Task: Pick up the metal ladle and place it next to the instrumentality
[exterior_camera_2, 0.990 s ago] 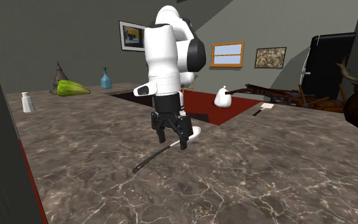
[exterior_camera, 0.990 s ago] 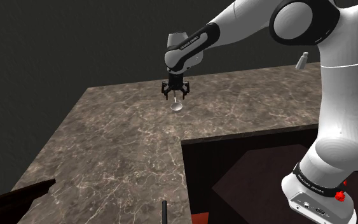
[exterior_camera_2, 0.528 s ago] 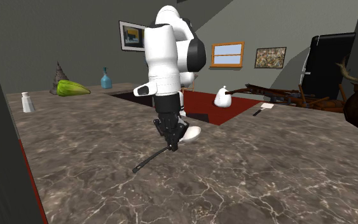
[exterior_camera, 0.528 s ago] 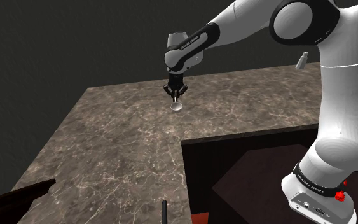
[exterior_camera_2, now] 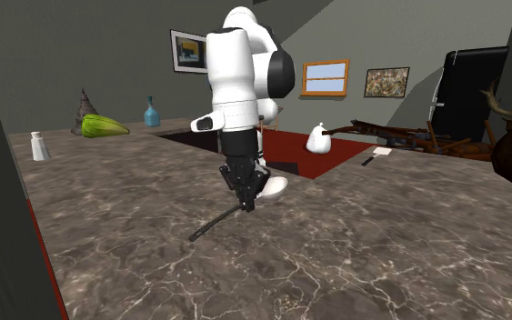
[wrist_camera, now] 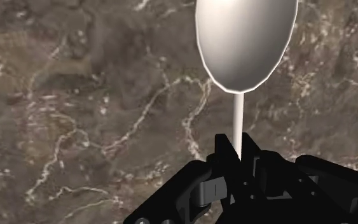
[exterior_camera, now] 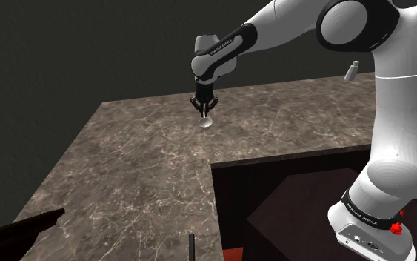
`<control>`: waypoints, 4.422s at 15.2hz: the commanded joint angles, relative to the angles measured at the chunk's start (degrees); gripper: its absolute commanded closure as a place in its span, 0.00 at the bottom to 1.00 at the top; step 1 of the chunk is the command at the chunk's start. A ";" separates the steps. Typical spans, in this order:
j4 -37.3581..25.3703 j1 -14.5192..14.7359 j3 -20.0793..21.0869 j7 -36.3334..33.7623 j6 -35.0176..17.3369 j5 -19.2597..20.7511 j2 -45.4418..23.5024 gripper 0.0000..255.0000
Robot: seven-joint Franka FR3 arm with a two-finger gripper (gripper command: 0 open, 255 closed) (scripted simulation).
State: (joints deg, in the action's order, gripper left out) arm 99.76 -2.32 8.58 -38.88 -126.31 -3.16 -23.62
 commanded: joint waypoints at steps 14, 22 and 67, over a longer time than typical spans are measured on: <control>-6.02 -0.20 0.17 -0.58 10.02 -0.23 4.03 1.00; -0.01 1.92 1.66 -4.27 9.86 -0.61 10.26 1.00; 25.81 22.55 23.41 -47.70 -7.15 1.89 22.01 1.00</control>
State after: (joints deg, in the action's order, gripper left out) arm 125.22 20.19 31.97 -86.38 -132.77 -1.52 -1.25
